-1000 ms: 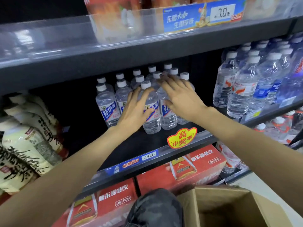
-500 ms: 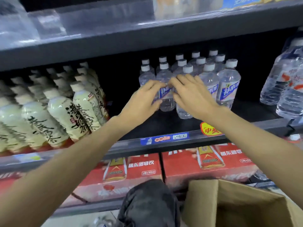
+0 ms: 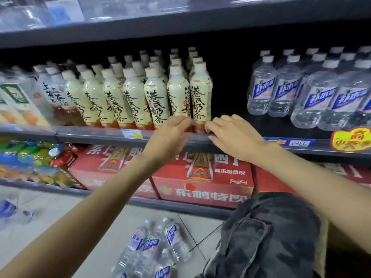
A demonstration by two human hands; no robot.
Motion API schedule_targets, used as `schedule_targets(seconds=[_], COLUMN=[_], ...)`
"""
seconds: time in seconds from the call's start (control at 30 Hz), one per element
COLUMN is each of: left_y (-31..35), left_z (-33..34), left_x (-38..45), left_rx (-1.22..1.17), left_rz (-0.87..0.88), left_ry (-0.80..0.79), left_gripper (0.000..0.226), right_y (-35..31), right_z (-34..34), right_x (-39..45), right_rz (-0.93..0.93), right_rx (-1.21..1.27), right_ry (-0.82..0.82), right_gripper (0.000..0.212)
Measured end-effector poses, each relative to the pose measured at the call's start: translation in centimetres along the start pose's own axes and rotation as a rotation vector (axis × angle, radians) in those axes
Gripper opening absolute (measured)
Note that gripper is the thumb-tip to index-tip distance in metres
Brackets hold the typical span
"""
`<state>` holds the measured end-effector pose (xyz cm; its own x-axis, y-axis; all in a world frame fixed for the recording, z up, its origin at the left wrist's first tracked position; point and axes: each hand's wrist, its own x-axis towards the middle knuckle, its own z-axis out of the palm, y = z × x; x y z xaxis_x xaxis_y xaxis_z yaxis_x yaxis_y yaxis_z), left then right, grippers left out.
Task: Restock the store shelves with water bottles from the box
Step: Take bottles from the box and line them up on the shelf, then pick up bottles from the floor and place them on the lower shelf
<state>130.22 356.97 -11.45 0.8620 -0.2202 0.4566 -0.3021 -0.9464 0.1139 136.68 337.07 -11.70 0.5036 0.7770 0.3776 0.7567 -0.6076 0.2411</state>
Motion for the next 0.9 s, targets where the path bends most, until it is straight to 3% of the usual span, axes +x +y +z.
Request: schedule_targets(seconds=[0.27, 0.6, 0.73, 0.9], left_y=[-6.5, -13.3, -14.6, -16.4], left_z=[1.6, 10.3, 14.6, 19.5], left_x=[-10.3, -22.9, -26.9, -30.9], left_rx=[0.028, -0.115, -0.161, -0.209], left_rz=[-0.154, -0.412, -0.481, -0.583], left_ry=[-0.100, -0.298, -0.382, -0.519], left_gripper=[0.030, 0.035, 0.036, 0.035], right_y=[-10.7, -20.5, -22.9, -24.9], right_z=[5.6, 16.7, 21.2, 26.3], right_x=[2.2, 1.3, -0.4, -2.2], right_rz=[-0.120, -0.180, -0.169, -0.119], right_rx=[0.159, 0.242, 0.253, 0.269], right_ry=[-0.135, -0.455, -0.638, -0.798], right_gripper=[0.027, 0.035, 0.025, 0.045])
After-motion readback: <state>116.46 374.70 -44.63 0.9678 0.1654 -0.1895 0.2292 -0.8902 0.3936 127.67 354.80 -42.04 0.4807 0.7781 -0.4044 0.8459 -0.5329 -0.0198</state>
